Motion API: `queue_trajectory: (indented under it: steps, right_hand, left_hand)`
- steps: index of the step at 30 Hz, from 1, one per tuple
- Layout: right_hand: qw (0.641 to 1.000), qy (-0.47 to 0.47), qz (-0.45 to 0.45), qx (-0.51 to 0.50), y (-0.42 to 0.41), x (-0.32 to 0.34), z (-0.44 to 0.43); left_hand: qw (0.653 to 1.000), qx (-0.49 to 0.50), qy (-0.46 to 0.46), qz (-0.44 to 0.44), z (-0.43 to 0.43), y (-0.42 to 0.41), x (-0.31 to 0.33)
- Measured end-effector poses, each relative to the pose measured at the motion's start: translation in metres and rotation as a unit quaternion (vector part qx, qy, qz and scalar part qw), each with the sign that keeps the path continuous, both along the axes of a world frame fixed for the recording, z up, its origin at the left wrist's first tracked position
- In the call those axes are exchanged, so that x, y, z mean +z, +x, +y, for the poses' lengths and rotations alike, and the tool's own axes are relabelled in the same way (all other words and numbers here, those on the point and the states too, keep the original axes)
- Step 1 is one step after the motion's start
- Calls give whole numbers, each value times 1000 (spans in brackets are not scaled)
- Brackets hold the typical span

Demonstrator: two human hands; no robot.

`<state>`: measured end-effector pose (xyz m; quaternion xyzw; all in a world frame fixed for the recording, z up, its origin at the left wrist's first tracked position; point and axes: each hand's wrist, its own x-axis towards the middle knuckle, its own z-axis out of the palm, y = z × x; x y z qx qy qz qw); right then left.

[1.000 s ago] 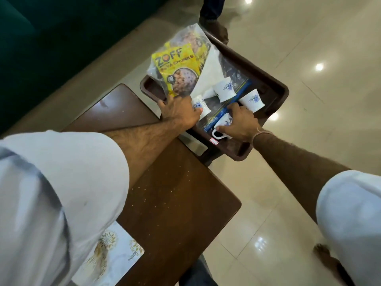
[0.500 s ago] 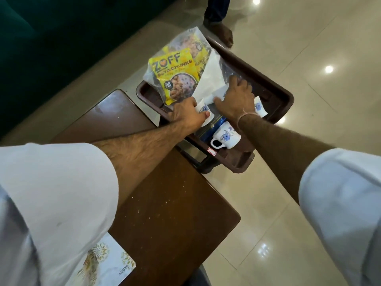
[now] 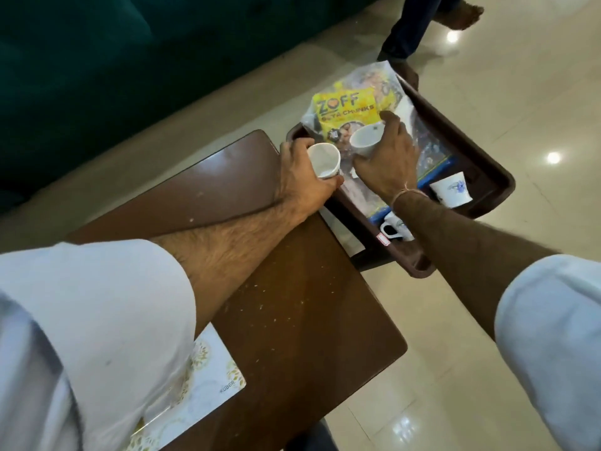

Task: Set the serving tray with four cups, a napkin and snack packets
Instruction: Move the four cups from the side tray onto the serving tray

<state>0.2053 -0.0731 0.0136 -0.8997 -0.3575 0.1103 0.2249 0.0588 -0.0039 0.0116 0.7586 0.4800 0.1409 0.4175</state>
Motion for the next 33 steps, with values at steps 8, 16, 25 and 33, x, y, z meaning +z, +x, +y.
queue_trajectory:
  steps: [8, 16, 25, 33]
  right_hand:
    - [983, 55, 90, 147, -159, 8, 41]
    - [942, -16, 126, 310, -327, 4, 51]
    - [876, -79, 139, 454, -464, -7, 39]
    - [767, -146, 92, 618, -518, -20, 38]
  left_hand:
    - [997, 69, 25, 36, 14, -168, 4]
    - [982, 160, 6, 105, -18, -367, -6]
    - [972, 198, -17, 125, -90, -515, -24]
    - [978, 139, 11, 156, -124, -556, -38]
